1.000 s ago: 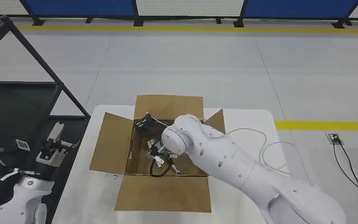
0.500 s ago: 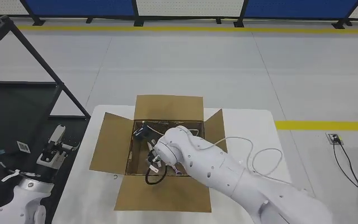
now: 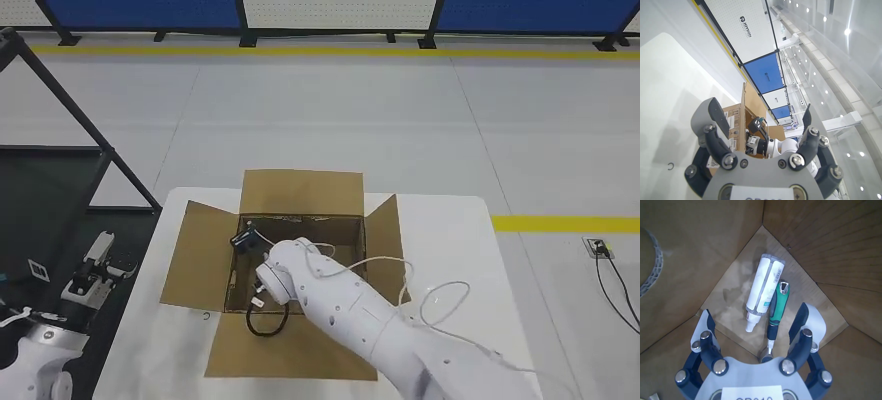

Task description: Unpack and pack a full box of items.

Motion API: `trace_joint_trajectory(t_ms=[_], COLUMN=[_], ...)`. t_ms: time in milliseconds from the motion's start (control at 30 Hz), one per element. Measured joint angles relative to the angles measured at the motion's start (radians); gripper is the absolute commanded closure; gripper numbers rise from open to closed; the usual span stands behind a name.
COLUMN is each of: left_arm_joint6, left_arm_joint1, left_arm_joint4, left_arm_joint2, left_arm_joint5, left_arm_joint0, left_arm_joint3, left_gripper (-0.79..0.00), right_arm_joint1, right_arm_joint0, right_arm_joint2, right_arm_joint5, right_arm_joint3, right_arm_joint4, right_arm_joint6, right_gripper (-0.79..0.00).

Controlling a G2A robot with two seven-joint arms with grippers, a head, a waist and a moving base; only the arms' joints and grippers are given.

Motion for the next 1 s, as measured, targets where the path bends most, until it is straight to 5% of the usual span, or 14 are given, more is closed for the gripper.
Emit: trace_joint_trajectory(t_ms=[67, 500, 1000], left_arm_joint6=[0.000, 0.003, 0.005], left_arm_joint1=[0.000, 0.001, 0.003], left_arm_joint4=[-0.001, -0.008, -0.006], left_arm_joint2=[0.000, -0.005, -0.009], left_arm_joint5=[-0.002, -0.013, -0.018], left_arm_joint0=[0.001, 0.007, 0.009], left_arm_joint3=[0.000, 0.002, 0.007], left_gripper=[-0.785, -0.785, -0.785], right_arm_joint1=[-0.019, -0.113, -0.117], right_arm_joint0=[0.001, 0.009, 0.020], right_arm_joint2=[0.000, 0.023, 0.026], right_arm_joint5=[-0.012, -0.087, -0.146], right_arm_joint3=[0.036, 0.232, 0.278], right_arm_joint4=[-0.003, -0.006, 0.019], right_arm_joint6=[0.001, 0.001, 0.071], right_gripper=[-0.296, -0.280, -0.292])
